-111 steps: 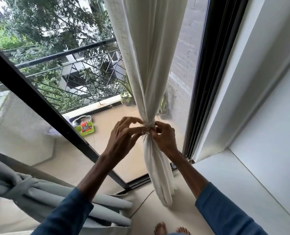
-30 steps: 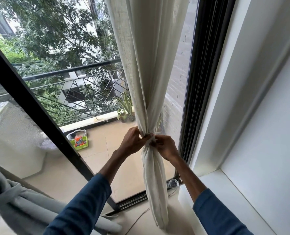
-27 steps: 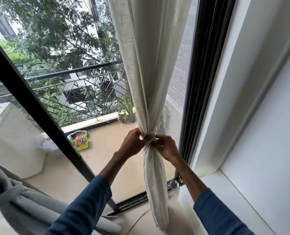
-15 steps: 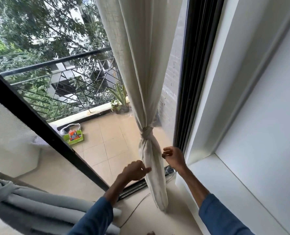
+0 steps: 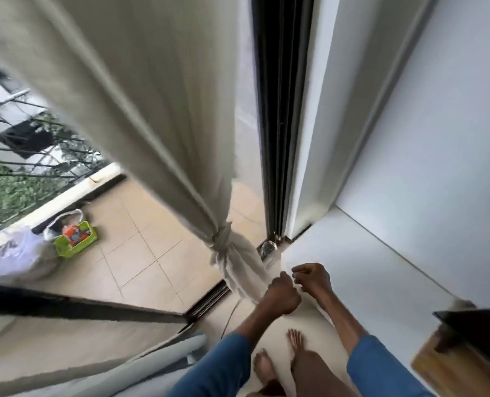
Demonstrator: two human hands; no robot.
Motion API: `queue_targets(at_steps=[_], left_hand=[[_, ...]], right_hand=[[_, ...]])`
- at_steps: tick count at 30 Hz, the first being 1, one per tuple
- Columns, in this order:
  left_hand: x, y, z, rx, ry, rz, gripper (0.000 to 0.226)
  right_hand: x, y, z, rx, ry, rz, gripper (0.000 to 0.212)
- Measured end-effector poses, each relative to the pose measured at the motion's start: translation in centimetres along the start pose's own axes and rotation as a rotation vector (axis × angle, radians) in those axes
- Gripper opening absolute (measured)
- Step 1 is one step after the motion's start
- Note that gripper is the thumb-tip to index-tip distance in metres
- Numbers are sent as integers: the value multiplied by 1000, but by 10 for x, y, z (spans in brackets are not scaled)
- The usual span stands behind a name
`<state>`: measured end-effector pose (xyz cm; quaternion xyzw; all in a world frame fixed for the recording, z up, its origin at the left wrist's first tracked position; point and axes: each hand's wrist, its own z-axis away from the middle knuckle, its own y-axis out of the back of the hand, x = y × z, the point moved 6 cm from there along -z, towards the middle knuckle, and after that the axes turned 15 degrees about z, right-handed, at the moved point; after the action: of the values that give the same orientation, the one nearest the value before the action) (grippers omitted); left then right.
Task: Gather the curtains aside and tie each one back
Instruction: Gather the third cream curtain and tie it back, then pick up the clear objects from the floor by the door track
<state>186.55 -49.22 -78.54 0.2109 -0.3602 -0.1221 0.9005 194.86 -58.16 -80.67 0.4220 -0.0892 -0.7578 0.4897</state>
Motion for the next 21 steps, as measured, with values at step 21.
queue_targets(at_steps=[21], left_hand=[[-100, 38, -232, 261, 77, -271, 46]], right_hand=[[23, -110, -202, -97, -161, -121, 30]])
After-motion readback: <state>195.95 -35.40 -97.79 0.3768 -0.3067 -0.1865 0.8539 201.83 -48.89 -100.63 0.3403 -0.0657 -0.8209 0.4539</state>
